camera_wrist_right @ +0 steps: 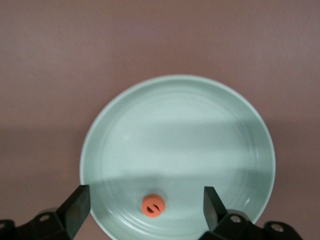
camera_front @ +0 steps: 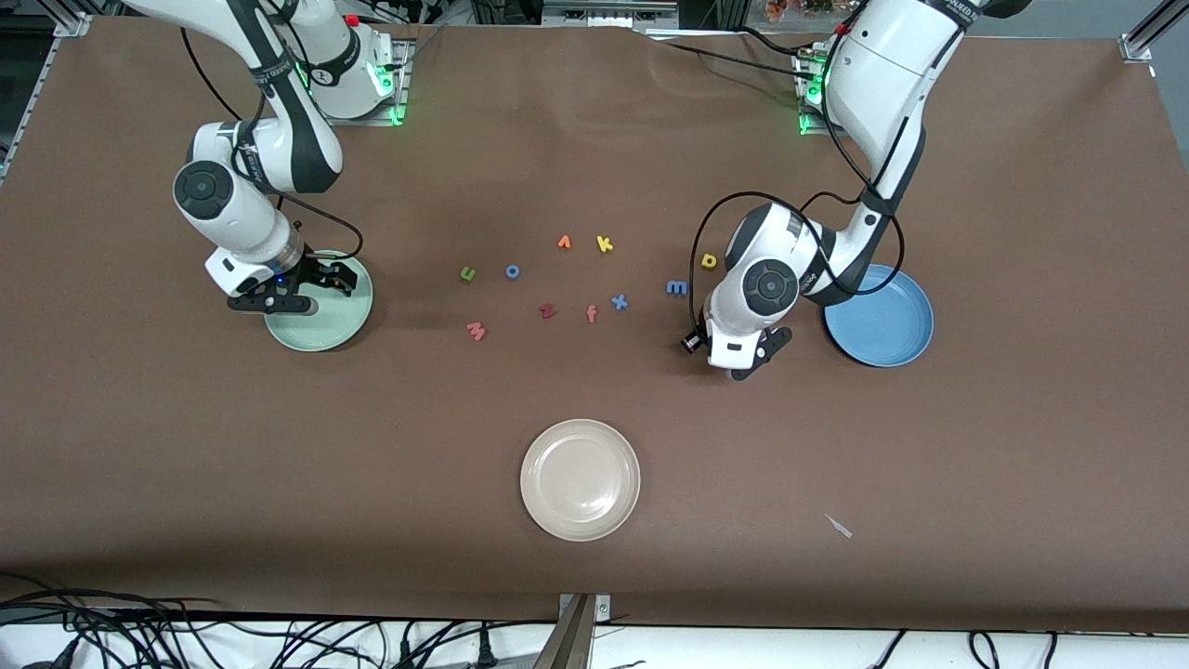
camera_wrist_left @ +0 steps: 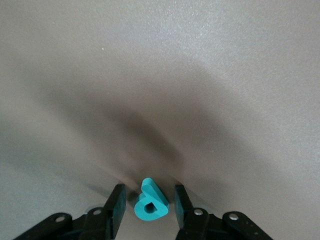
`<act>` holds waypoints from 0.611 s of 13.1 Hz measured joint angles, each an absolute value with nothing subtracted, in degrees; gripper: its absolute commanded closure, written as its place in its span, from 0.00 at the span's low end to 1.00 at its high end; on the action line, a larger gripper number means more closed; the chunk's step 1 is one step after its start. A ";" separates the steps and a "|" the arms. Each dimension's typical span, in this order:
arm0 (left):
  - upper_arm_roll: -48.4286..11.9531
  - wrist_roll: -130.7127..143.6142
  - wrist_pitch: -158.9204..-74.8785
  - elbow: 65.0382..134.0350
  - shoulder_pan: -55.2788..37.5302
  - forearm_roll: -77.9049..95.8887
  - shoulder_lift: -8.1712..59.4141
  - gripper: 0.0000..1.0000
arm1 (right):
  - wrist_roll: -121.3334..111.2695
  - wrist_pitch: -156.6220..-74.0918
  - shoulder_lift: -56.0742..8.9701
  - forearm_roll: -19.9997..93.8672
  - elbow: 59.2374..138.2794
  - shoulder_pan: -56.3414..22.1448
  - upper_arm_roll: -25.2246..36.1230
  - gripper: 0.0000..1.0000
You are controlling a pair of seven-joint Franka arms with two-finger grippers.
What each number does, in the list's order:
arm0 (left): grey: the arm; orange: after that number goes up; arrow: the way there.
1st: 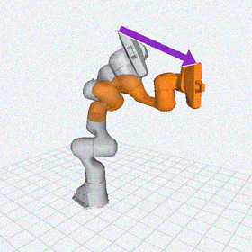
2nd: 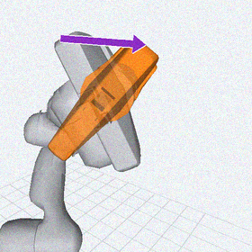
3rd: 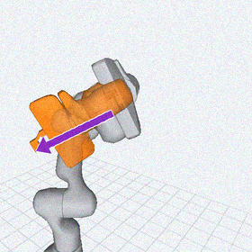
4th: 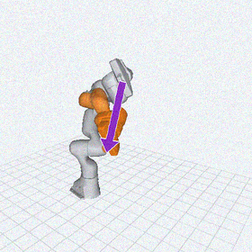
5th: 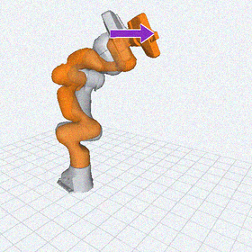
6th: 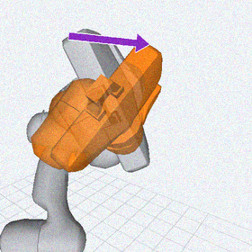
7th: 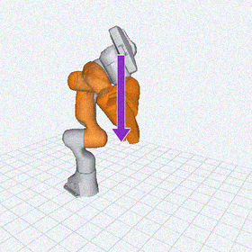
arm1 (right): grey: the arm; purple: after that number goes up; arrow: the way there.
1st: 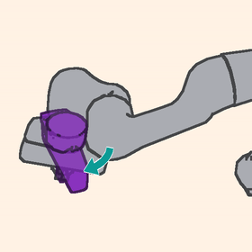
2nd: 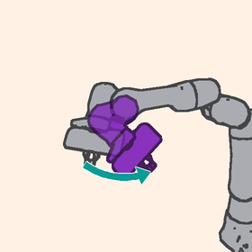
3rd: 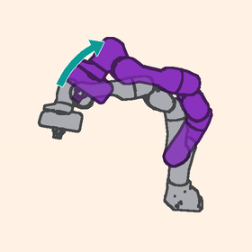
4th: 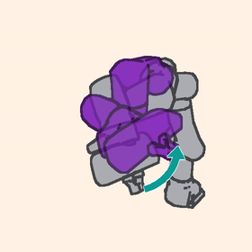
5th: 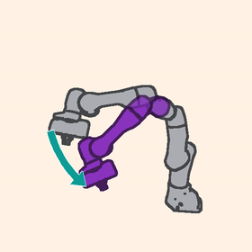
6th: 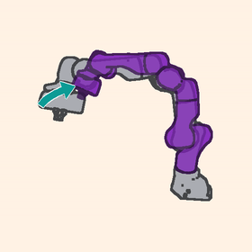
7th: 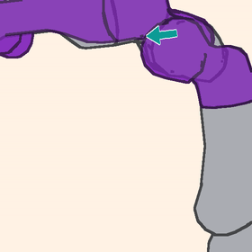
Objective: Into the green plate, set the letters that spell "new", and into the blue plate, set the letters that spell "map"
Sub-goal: 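Drop the orange letter into the green plate while the left gripper grasps the cyan letter, then carry the cyan letter into the blue plate with the left gripper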
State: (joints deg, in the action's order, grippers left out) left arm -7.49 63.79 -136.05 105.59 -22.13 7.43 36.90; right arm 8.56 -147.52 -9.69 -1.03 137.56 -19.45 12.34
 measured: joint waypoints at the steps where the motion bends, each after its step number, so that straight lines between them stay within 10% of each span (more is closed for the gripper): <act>1: -7.55 63.79 -136.26 105.59 -22.13 7.43 36.91 0.71 | 8.56 -147.52 -9.64 -1.02 136.51 -19.53 12.07 0.00; 8: -7.56 63.71 -136.01 105.69 -22.07 7.43 36.59 0.96 | 10.08 -142.36 -9.63 -1.00 130.18 -19.69 9.99 0.00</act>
